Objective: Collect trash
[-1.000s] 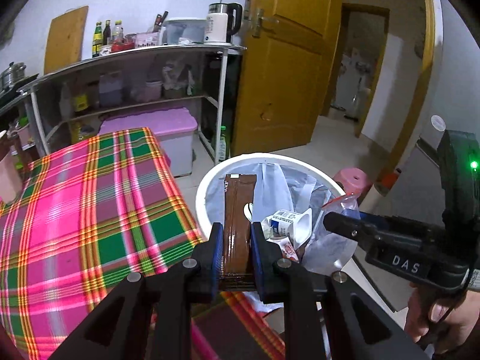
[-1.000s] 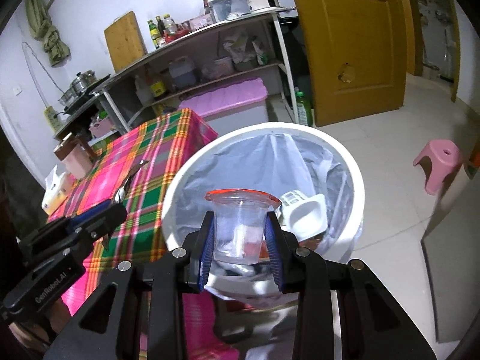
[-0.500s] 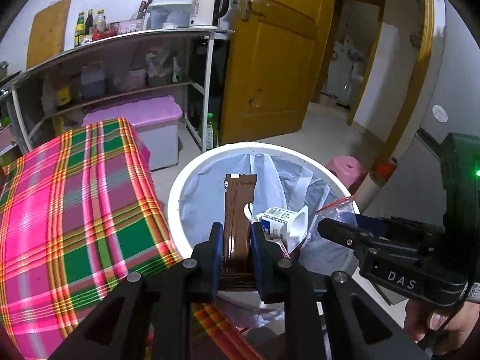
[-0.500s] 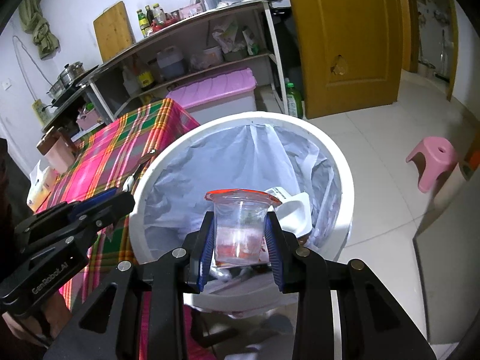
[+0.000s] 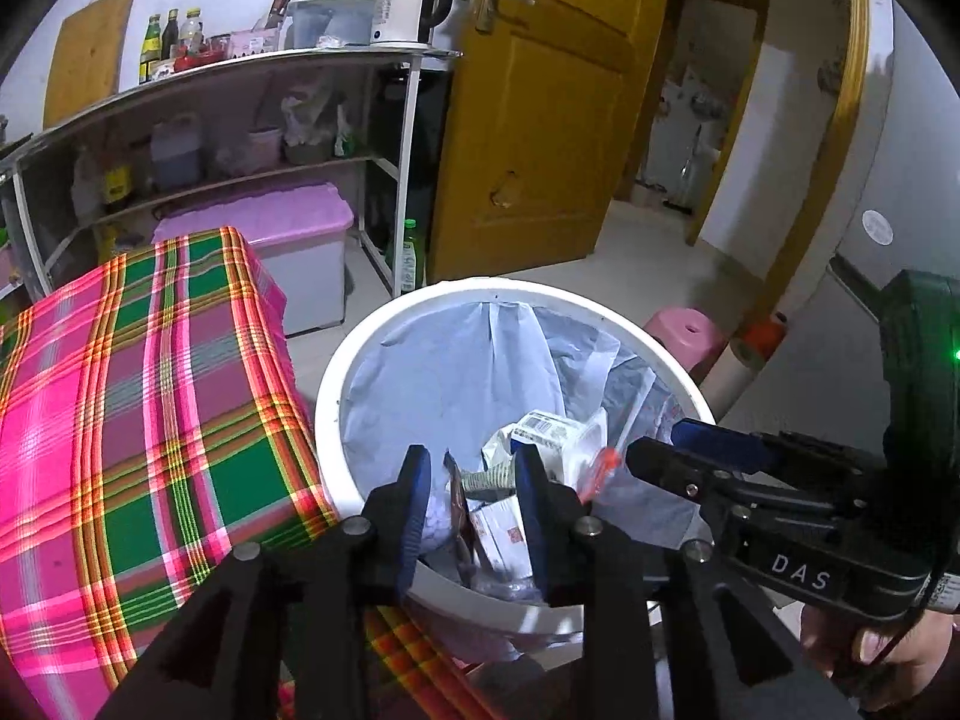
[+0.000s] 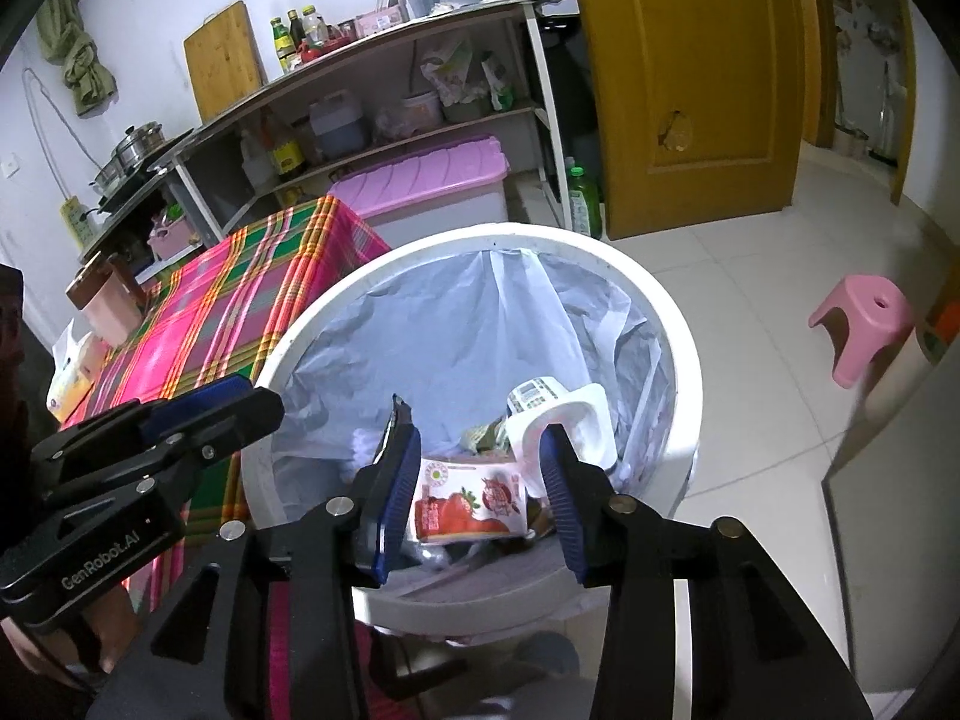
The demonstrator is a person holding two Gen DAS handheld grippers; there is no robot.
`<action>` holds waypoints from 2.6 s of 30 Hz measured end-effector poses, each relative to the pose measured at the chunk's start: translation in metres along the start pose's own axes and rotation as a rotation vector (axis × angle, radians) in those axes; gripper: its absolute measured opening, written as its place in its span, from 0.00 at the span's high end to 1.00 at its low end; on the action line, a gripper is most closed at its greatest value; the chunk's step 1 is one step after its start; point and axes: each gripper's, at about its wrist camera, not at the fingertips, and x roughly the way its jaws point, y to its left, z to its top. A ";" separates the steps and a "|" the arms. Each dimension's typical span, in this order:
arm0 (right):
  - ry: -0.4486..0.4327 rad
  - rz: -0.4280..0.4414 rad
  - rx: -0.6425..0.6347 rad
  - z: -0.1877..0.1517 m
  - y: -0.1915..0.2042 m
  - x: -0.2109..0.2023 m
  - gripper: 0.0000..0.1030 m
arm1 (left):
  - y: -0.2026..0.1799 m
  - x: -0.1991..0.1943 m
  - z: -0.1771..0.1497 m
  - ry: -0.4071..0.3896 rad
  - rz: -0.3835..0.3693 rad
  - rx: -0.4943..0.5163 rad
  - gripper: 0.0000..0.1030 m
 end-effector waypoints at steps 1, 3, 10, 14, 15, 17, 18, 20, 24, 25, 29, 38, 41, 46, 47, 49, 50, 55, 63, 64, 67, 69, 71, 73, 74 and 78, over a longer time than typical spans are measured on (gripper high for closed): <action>-0.001 -0.001 -0.001 0.000 0.000 -0.001 0.59 | -0.001 -0.002 -0.001 -0.003 0.000 0.000 0.72; -0.006 -0.002 -0.005 0.000 0.000 -0.003 0.59 | -0.001 -0.006 -0.002 -0.011 -0.002 0.001 0.72; -0.028 -0.005 -0.022 -0.002 0.006 -0.019 0.59 | -0.003 -0.023 -0.006 -0.031 0.000 -0.004 0.72; -0.046 0.000 -0.036 -0.005 0.014 -0.033 0.59 | -0.004 -0.039 -0.011 -0.048 0.004 -0.007 0.72; -0.051 0.002 -0.039 -0.007 0.016 -0.036 0.59 | -0.004 -0.043 -0.013 -0.053 0.004 -0.007 0.72; -0.058 0.004 -0.046 -0.009 0.021 -0.042 0.59 | -0.004 -0.053 -0.016 -0.063 0.009 -0.009 0.72; -0.062 0.006 -0.051 -0.011 0.024 -0.046 0.59 | -0.005 -0.056 -0.017 -0.066 0.010 -0.009 0.72; -0.070 0.014 -0.063 -0.014 0.031 -0.054 0.59 | -0.005 -0.066 -0.022 -0.075 0.014 -0.011 0.72; -0.082 0.028 -0.083 -0.022 0.041 -0.067 0.59 | -0.005 -0.086 -0.031 -0.091 0.029 -0.015 0.72; -0.084 0.031 -0.086 -0.024 0.044 -0.070 0.59 | -0.005 -0.090 -0.033 -0.095 0.032 -0.015 0.72; -0.093 0.041 -0.104 -0.034 0.053 -0.081 0.59 | -0.005 -0.109 -0.041 -0.112 0.050 -0.018 0.72; -0.115 0.058 -0.128 -0.053 0.067 -0.106 0.59 | -0.004 -0.144 -0.061 -0.143 0.092 -0.032 0.72; -0.126 0.064 -0.141 -0.058 0.072 -0.114 0.59 | -0.003 -0.153 -0.066 -0.149 0.105 -0.040 0.72; -0.139 0.070 -0.158 -0.066 0.078 -0.124 0.59 | -0.004 -0.165 -0.075 -0.160 0.122 -0.048 0.72; -0.140 0.071 -0.162 -0.067 0.079 -0.125 0.59 | -0.004 -0.167 -0.077 -0.160 0.123 -0.048 0.72; -0.140 0.072 -0.167 -0.071 0.081 -0.128 0.59 | -0.005 -0.169 -0.080 -0.160 0.124 -0.049 0.72; -0.139 0.072 -0.168 -0.072 0.081 -0.128 0.59 | -0.005 -0.170 -0.081 -0.159 0.125 -0.050 0.72; -0.137 0.073 -0.170 -0.075 0.081 -0.130 0.59 | -0.007 -0.172 -0.084 -0.155 0.128 -0.051 0.72; -0.136 0.074 -0.170 -0.075 0.080 -0.130 0.59 | -0.007 -0.171 -0.085 -0.156 0.131 -0.052 0.72; -0.135 0.074 -0.170 -0.076 0.080 -0.130 0.59 | -0.007 -0.171 -0.085 -0.155 0.131 -0.051 0.72; -0.135 0.073 -0.170 -0.076 0.080 -0.130 0.59 | -0.007 -0.171 -0.085 -0.153 0.131 -0.052 0.72; -0.134 0.074 -0.170 -0.076 0.080 -0.130 0.59 | -0.007 -0.171 -0.085 -0.152 0.132 -0.053 0.72; -0.134 0.074 -0.170 -0.075 0.080 -0.130 0.59 | -0.007 -0.171 -0.085 -0.154 0.131 -0.052 0.72; -0.135 0.074 -0.170 -0.075 0.080 -0.129 0.59 | -0.007 -0.171 -0.085 -0.153 0.131 -0.053 0.72; -0.135 0.074 -0.170 -0.075 0.080 -0.129 0.59 | -0.007 -0.171 -0.085 -0.153 0.131 -0.052 0.72; -0.133 0.073 -0.170 -0.076 0.080 -0.130 0.59 | -0.007 -0.171 -0.085 -0.152 0.131 -0.052 0.72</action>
